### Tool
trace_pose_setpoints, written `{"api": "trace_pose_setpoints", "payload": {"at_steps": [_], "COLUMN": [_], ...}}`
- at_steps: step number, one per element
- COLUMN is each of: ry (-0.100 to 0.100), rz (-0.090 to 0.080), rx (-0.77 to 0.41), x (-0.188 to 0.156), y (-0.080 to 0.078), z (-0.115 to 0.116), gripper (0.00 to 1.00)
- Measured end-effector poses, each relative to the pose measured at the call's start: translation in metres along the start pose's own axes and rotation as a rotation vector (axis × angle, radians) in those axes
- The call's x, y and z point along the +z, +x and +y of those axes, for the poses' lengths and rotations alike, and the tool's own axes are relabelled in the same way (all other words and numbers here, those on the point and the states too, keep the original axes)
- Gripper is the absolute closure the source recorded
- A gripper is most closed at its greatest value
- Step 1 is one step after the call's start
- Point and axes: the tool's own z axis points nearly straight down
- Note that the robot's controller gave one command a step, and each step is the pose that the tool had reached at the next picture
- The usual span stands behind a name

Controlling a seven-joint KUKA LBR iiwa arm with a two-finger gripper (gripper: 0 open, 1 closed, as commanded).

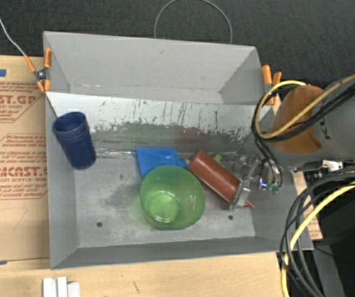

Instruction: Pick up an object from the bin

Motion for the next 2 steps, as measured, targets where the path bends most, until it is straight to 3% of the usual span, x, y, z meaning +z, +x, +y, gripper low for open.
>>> {"api": "trace_pose_setpoints", "payload": {"at_steps": [1,2], "ry": [-0.001,0.001], "rz": [0.0,0.0], "rx": [-0.061,-0.001], "x": [-0.056,0.001], "y": [-0.009,0.0], "z": [0.001,0.0], "gripper": [0.0,0.0]}}
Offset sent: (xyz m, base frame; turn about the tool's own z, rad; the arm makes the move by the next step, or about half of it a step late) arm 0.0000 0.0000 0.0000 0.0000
